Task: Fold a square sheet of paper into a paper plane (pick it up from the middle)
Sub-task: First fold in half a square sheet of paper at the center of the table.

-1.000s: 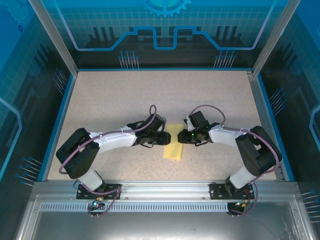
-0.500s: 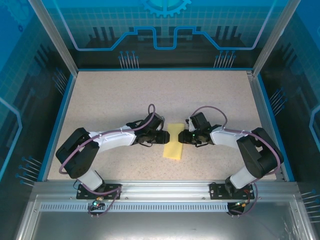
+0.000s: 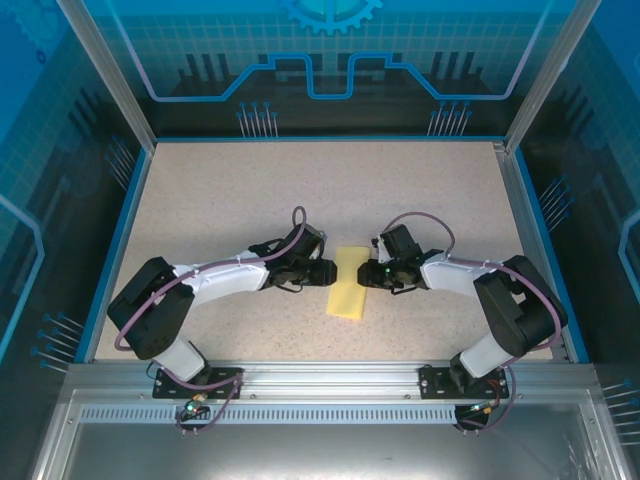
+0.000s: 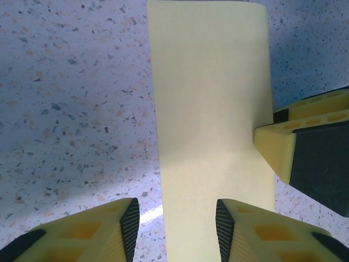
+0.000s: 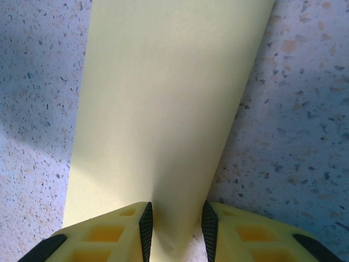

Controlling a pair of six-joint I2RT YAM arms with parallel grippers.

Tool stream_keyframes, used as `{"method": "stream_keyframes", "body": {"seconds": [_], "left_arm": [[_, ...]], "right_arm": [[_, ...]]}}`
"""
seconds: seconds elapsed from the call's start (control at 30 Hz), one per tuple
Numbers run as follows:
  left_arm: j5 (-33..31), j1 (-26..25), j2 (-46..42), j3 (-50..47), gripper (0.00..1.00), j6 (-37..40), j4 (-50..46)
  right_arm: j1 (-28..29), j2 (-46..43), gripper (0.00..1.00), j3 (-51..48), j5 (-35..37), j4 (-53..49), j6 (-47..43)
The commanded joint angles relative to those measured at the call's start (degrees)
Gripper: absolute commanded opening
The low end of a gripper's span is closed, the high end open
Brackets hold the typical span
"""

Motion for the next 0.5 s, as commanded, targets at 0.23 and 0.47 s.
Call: {"method": "stream_keyframes", "body": {"seconds": [0.23, 0.47], "left_arm": [[-0.63, 0.66, -1.52, -1.06, 0.44, 0.14, 0.03], [-0.46, 0.91, -1.58, -1.46, 0.44, -0.04, 0.35]], "right_arm": [[-0.95, -0.38, 0.33, -0.68, 1.71, -4.83, -2.43], [-0.99, -0.05, 0.33, -1.00, 2.04, -4.07, -1.21]]}}
